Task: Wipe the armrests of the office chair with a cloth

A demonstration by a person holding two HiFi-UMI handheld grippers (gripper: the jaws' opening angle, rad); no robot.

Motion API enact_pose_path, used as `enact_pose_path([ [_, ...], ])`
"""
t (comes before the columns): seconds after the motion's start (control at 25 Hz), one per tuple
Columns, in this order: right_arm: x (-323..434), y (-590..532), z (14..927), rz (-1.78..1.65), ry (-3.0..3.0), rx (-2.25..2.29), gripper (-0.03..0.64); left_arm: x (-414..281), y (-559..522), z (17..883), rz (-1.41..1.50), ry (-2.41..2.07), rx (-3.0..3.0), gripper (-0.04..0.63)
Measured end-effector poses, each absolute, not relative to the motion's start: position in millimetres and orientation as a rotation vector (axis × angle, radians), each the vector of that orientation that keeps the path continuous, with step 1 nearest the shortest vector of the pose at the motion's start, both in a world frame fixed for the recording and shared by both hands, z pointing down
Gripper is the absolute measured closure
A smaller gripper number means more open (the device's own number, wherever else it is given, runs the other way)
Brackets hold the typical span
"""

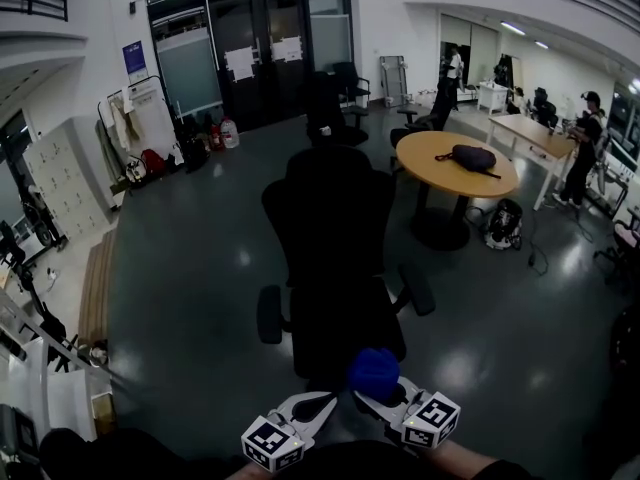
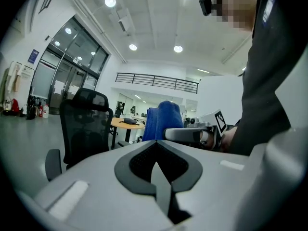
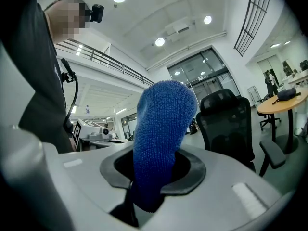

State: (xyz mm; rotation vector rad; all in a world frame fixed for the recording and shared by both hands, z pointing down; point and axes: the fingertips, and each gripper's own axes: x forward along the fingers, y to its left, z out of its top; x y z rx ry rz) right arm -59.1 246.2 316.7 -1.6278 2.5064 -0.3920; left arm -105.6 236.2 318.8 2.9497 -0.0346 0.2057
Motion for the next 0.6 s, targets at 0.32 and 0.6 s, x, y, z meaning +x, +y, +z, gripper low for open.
enact_pose_path([
  [0.32, -58.9, 249.8, 319.3, -0.402, 2.535, -1.616, 0.494, -104.3, 242.2, 318.5, 0.211, -0.046, 2.945, 0.575],
  [0.6, -57.7, 252.0, 321.2, -0.398, 2.534, -1.615, 0.494, -104.5, 245.5, 322.9, 0.217, -0.042, 2.949, 0.575],
])
